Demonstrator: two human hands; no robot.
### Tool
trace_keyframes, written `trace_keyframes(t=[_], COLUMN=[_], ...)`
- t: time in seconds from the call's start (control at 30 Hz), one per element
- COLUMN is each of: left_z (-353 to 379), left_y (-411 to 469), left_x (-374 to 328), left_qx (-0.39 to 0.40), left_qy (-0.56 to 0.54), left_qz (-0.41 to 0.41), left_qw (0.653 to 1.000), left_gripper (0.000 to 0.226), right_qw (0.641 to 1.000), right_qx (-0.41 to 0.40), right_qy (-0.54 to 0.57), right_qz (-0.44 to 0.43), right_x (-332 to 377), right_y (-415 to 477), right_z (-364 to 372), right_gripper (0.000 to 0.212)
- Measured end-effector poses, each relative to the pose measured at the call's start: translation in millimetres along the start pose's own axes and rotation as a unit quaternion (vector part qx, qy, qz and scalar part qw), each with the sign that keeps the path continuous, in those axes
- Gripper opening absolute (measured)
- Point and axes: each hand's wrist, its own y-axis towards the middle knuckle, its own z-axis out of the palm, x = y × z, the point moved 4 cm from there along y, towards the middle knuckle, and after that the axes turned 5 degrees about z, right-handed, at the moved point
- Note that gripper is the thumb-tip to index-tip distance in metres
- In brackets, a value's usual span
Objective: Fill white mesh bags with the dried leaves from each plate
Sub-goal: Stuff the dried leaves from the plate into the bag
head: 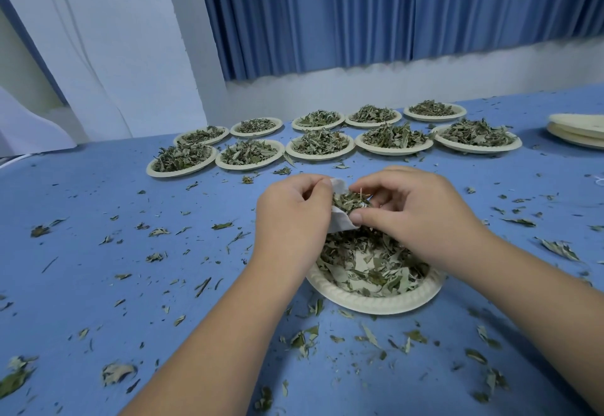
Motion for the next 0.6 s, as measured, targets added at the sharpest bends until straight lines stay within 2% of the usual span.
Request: trace_keyframes(t=[0.23,0.43,0.5,0.6], left_z=[2.9,8.2,6.2,2.8], left_y=[-2.3,-6.6,-6.0,-4.9], left_x=[-4.8,-9.9,-10.8,-10.1], left_qx=[0.008,0.035,0.021,0.008], left_qy=[-0.005,0.006,0.002,-0.011], left_qz=[0.008,0.025,0.021,0.004], left_qw=[1.0,0.999,1.0,1.0], left_gripper=[0.021,0.028,0.028,0.025], right_qw=[0.993,0.985,0.988,0.998], right_qx=[-0.04,-0.03,-0.019,-0.022], right_qy=[-0.084,-0.154,-0.141,-0.054], right_qz=[-0.077,-0.068,-0.056,-0.029], right_x=[13.1,16.8,16.5,16.6], right_y=[-3.6,0.1,0.0,-1.5], right_z=[2.6,12.7,10.4,3.2], right_gripper=[0.016,0.016,0.019,0.022])
